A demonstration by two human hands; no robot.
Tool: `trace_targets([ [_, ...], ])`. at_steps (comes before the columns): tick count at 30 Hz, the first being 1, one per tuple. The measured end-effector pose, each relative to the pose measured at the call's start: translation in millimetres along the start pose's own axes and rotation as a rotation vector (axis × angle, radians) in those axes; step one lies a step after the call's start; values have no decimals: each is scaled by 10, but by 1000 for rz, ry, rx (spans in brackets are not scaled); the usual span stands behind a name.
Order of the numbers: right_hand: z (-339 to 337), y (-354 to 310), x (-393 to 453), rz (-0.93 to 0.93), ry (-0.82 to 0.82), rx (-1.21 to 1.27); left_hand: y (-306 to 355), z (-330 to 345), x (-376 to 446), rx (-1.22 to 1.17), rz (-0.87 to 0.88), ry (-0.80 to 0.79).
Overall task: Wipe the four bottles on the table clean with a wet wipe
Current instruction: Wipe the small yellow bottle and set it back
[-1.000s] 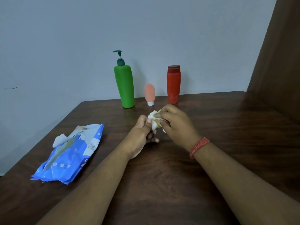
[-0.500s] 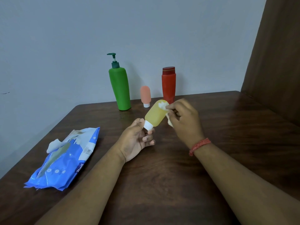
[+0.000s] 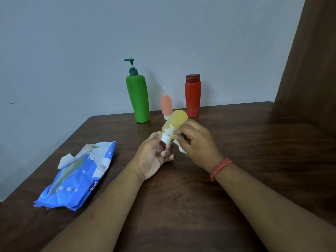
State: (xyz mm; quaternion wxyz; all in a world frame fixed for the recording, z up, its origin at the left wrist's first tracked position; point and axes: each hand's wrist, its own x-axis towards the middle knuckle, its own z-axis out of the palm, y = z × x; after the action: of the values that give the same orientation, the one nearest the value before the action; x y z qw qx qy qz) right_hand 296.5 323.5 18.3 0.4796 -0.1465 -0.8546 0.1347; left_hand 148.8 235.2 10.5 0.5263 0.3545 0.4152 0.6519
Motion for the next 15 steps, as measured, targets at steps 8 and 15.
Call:
trace_targets([
  [8, -2, -101, 7, -176, -31, -277, 19, 75, 11, -136, -14, 22],
  [15, 62, -108, 5, -124, -18, -291, 18, 38, 36, -232, -11, 39],
])
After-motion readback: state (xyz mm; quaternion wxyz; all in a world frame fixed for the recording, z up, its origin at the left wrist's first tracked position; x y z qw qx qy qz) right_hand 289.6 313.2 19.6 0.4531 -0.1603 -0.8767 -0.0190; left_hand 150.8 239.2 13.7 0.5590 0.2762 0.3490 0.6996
